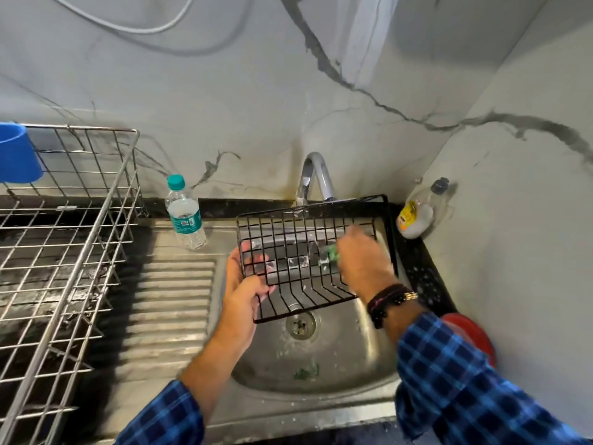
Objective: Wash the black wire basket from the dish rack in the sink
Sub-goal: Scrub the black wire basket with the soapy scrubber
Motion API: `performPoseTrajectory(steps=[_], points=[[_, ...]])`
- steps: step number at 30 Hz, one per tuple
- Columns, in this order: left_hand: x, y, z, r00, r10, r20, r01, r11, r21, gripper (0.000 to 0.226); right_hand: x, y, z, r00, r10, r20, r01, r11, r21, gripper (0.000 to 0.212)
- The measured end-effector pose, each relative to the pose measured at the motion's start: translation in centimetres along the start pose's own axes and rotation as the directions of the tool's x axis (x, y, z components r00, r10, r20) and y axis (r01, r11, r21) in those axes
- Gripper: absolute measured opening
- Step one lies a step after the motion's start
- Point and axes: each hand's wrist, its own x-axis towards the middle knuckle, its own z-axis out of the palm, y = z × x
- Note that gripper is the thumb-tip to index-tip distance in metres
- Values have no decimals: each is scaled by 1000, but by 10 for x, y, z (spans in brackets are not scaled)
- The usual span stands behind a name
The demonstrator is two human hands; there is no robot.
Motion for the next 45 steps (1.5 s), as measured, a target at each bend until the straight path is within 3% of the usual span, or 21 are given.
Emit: performPoseTrajectory(steps=[3, 6, 11, 14, 19, 24, 27, 29, 33, 38, 45], points=[[2, 4, -4, 1000, 12, 16, -12, 1000, -2, 79, 10, 21, -10, 990, -34, -139, 20, 994, -106, 43], [1, 7, 0, 998, 32, 57, -33, 999, 28, 79, 10, 16, -11, 988, -67, -136, 46, 988, -150, 38], [-10, 4, 1, 992, 85, 88, -94, 990, 105, 85, -2, 13, 7, 995, 97, 12, -94, 985, -146, 27], [-11, 1, 1, 995, 95, 40, -99, 991, 88, 74, -10, 19, 21, 986, 104, 130, -83, 985, -151, 29], [-13, -1, 4, 985, 126, 120, -141, 982, 129, 71, -7, 20, 18, 956, 129, 265, -129, 991, -15, 25], [-10, 3, 18, 972, 187, 142, -209, 965, 160, 68, -14, -10, 22, 971, 76, 226, -107, 986, 127, 22], [-9, 8, 17, 965, 210, 160, -243, 943, 229, 66, -25, -18, 23, 981, -51, 188, -3, 961, 276, 20], [-9, 11, 14, 959, 223, 178, -265, 925, 271, 69, -28, -10, 20, 976, -87, 201, 28, 959, 282, 14], [-5, 17, 6, 949, 254, 186, -298, 915, 273, 68, -22, 24, 19, 987, 103, 125, -127, 971, 200, 12], [-3, 15, 11, 929, 304, 210, -354, 894, 274, 69, -26, 5, 20, 981, 117, 152, -142, 976, 163, 12], [1, 3, 20, 927, 280, 249, -354, 875, 332, 63, -25, -68, 15, 976, -173, 136, 109, 916, 385, 8]])
